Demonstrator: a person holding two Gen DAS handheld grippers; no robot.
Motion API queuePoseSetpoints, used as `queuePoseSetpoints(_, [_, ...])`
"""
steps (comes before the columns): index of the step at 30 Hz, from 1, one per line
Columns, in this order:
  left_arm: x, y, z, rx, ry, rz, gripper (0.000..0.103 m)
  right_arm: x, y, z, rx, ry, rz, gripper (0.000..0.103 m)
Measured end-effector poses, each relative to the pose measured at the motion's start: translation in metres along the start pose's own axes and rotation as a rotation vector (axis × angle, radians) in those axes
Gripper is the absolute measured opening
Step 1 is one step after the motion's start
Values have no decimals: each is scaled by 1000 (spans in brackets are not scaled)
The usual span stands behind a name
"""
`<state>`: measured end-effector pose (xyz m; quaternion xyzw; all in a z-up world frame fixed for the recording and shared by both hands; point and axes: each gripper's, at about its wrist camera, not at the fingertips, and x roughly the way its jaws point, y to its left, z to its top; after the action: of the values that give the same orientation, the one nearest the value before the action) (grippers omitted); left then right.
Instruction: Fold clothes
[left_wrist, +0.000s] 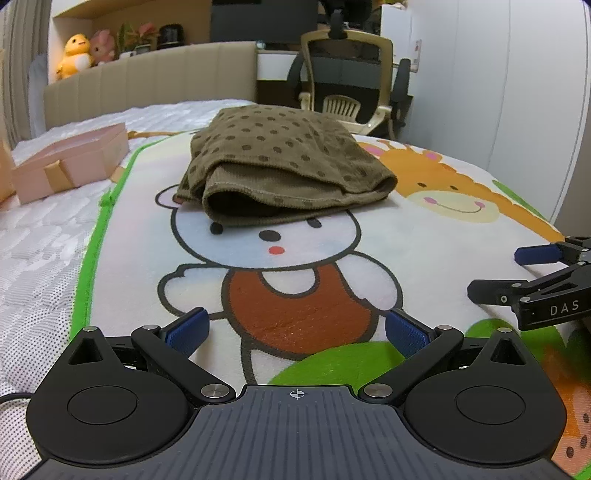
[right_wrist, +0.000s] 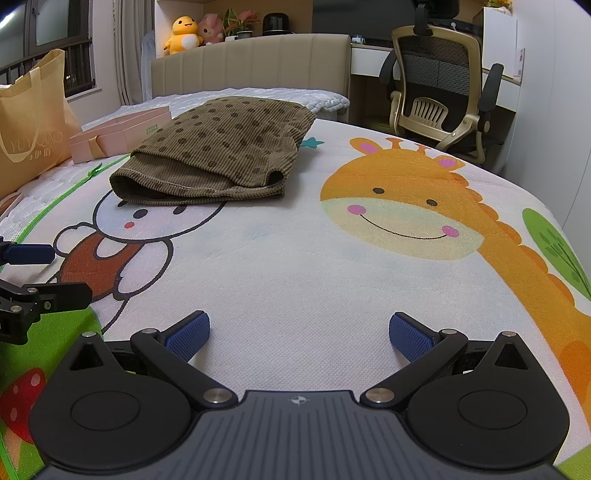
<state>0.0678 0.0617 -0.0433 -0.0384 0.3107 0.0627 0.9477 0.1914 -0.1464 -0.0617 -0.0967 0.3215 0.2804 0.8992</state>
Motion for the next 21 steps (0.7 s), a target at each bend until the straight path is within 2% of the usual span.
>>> queuePoseSetpoints(21, [0,-3,0,17,1,17,103,0,0,0,2,0,1,103])
